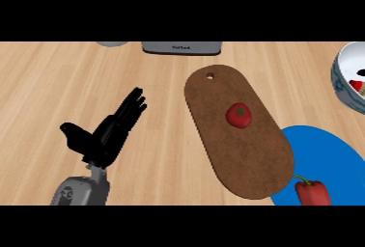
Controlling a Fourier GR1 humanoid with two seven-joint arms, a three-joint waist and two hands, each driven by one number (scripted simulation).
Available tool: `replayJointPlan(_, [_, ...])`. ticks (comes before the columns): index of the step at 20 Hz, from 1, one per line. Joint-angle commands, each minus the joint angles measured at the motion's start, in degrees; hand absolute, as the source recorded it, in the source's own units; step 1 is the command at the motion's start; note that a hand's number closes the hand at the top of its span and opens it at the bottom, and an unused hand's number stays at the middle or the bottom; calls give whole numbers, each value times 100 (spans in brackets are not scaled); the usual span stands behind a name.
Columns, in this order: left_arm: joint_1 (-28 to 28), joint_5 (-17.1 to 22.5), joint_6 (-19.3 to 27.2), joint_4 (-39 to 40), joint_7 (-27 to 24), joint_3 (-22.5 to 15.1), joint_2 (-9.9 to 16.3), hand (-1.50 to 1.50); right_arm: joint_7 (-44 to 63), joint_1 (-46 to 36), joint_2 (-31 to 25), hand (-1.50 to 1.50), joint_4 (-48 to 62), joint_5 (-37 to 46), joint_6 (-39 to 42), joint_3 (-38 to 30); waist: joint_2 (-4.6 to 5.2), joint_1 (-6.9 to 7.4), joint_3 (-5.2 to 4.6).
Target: Pick the cupcake from the plate and place it in the bowl
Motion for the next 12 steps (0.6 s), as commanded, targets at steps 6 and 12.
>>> replayJointPlan(6, [91, -218, 195, 152, -155, 14, -48, 0, -1557, 219, -382, -150, 34, -1719, 1298, -1451, -105, -286, -28])
replayJointPlan(12, [615, 36, 63, -288, -72, 216, 156, 0, -2086, 1221, -890, -150, -171, -2549, 2826, -2016, -200, -429, -43])
